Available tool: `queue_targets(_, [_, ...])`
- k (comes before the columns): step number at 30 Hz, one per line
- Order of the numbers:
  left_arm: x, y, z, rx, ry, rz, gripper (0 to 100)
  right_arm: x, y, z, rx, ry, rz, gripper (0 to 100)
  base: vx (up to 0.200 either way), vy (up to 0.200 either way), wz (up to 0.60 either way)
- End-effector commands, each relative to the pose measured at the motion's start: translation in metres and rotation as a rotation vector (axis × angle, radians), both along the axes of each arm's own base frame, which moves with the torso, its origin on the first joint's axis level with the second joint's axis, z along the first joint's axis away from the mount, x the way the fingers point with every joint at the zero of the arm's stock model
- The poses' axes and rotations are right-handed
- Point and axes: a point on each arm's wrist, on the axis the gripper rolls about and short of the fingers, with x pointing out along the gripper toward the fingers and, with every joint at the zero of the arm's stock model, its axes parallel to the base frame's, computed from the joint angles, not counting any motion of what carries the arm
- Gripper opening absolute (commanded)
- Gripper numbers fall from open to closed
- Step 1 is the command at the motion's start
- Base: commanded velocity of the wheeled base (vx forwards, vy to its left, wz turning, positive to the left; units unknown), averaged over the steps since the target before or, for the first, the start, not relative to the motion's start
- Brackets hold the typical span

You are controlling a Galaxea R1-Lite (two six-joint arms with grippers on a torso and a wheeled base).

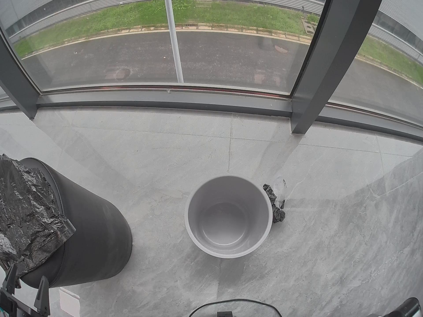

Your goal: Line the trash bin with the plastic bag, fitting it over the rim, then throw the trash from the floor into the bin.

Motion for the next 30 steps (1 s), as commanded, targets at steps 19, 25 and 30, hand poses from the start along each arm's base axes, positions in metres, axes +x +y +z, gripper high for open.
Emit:
queue_targets(19, [0.016,-0.002,0.104,0.174,-0.019,-0.229,100,0.072,0.008,0.056,0.061,0.179,0.319,100,0.000,0.000,0.00])
queue_targets(25, [0.026,-0.005,0.101,0.364,0.023,-0.306,100,0.096,0.012,0.057,0.054,0.220,0.355,100,0.000,0.000,0.00])
queue_targets(30, [0.050,-0.007,0.086,0.615,0.159,-0.345,100,0.112,0.017,0.050,0.055,0.253,0.389,100,0.000,0.000,0.00])
